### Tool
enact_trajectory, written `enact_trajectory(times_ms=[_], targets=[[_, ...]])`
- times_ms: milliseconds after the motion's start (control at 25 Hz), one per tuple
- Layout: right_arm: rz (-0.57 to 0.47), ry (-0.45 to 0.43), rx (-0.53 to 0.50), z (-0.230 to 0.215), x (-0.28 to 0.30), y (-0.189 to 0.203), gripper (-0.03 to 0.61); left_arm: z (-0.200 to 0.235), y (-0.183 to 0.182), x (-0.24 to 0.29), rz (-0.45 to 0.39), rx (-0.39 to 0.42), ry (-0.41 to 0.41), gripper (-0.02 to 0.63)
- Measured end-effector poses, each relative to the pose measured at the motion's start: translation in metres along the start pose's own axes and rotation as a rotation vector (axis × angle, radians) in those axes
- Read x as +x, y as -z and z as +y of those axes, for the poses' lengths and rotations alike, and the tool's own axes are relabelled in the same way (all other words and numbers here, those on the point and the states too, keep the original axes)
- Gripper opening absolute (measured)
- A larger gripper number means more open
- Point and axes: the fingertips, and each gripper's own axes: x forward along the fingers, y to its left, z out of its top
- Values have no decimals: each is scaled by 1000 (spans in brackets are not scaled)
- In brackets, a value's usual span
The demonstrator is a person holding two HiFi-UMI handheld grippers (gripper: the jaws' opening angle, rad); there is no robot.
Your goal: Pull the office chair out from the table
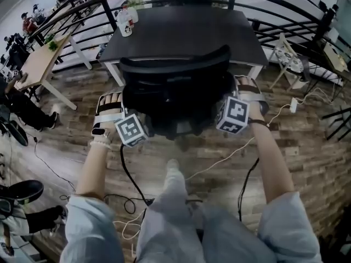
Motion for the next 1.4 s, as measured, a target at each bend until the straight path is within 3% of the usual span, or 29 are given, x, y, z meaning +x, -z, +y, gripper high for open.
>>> enact_trajectory(times_ms=[520, 920, 1400], targets=[[-28, 3, -14, 65, -115, -34, 207, -48, 43, -111, -33, -38, 61, 201], [41, 28, -2, 87, -156, -49, 206, -52, 64, -125, -56, -26, 4, 199], [48, 35, -3, 96, -167, -57, 206, -52, 71, -123, -87, -72, -23, 198]])
